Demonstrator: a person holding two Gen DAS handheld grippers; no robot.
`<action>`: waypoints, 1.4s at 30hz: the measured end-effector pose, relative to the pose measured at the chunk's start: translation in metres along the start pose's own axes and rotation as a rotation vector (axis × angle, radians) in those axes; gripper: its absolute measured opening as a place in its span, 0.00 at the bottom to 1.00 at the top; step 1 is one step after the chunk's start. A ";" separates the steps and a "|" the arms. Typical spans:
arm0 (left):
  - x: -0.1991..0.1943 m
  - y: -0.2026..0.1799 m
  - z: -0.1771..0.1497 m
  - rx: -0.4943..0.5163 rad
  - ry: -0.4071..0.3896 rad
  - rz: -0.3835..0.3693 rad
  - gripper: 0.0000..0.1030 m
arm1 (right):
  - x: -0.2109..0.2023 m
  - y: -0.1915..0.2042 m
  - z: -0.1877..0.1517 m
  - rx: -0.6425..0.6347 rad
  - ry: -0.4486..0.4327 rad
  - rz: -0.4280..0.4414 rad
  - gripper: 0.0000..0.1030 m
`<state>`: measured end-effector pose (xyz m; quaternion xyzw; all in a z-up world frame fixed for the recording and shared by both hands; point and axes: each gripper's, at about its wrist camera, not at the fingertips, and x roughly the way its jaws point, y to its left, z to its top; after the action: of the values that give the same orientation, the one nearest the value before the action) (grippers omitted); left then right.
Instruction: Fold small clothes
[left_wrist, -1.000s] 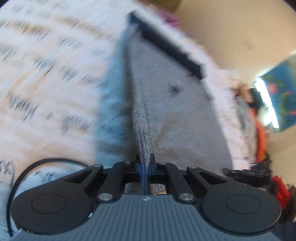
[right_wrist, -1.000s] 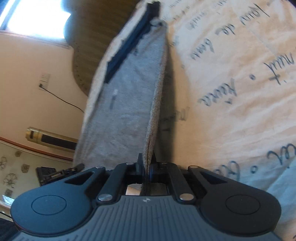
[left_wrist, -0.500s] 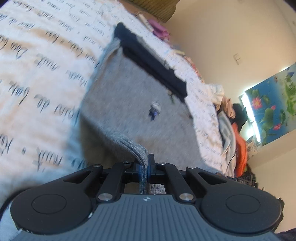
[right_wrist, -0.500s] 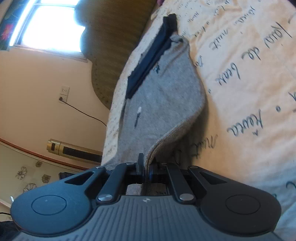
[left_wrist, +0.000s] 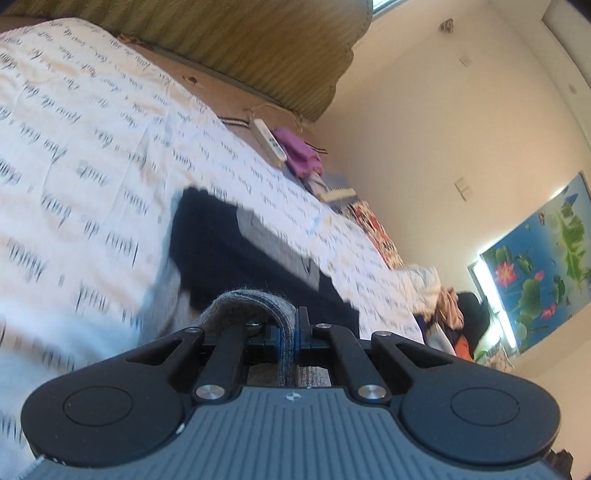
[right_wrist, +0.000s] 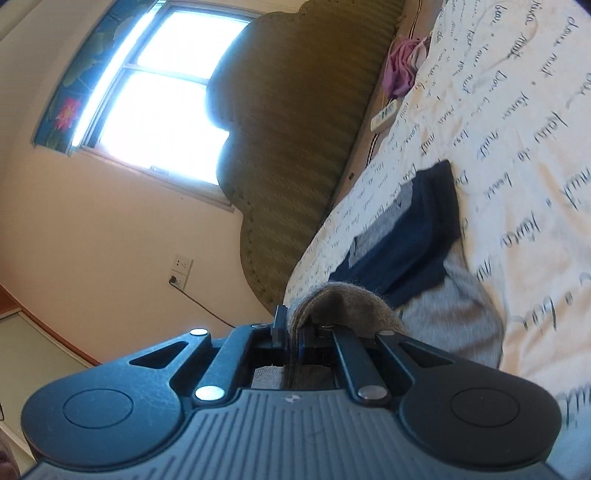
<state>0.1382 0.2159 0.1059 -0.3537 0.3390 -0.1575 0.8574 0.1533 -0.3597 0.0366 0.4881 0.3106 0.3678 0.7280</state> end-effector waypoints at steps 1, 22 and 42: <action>0.012 0.001 0.012 -0.002 0.000 0.008 0.06 | 0.010 -0.004 0.011 0.005 -0.002 -0.011 0.04; 0.146 0.061 0.101 -0.041 -0.093 0.280 0.56 | 0.122 -0.095 0.104 0.141 -0.145 -0.232 0.79; 0.021 0.064 -0.101 -0.284 -0.144 0.159 0.74 | 0.027 -0.043 -0.079 -0.004 0.035 -0.336 0.80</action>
<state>0.0848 0.1991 -0.0020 -0.4535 0.3226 -0.0139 0.8307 0.1141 -0.3095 -0.0320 0.4215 0.3999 0.2499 0.7746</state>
